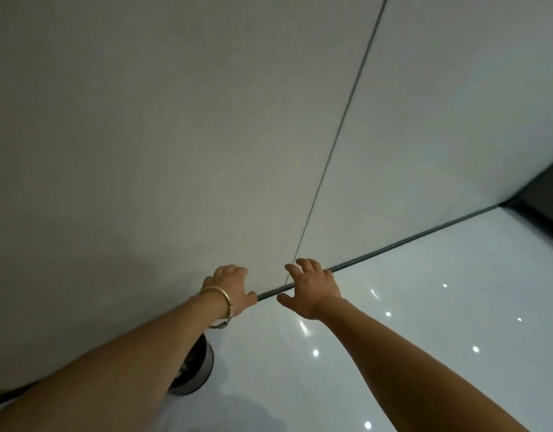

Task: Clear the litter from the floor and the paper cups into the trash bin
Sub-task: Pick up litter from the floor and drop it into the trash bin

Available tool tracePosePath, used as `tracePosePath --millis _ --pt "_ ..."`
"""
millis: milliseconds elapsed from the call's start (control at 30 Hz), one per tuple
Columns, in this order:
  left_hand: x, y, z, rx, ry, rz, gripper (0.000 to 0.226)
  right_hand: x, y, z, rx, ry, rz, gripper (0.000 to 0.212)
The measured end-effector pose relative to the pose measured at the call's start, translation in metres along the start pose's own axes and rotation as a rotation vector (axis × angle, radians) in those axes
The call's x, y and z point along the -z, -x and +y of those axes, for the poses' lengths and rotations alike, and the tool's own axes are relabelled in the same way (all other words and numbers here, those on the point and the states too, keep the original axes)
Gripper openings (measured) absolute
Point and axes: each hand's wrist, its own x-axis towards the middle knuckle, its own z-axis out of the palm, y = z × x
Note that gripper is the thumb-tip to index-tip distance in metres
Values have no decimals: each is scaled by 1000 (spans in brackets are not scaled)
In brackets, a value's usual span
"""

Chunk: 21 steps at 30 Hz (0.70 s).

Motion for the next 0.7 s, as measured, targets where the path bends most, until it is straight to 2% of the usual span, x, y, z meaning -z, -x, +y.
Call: tracePosePath --millis 200,433,533,700 --pt "-8 -16 187 -236 -171 19 70 13 110 164 -303 -112 97 78" --pt "-81 1 413 -597 -273 -6 66 -1 255 333 -681 -244 118 79" --pt "-105 5 481 -719 -325 -17 66 -4 293 383 -799 -270 128 78" --pt "-132 -13 557 -824 -397 -70 66 -24 320 441 -935 -353 109 76"
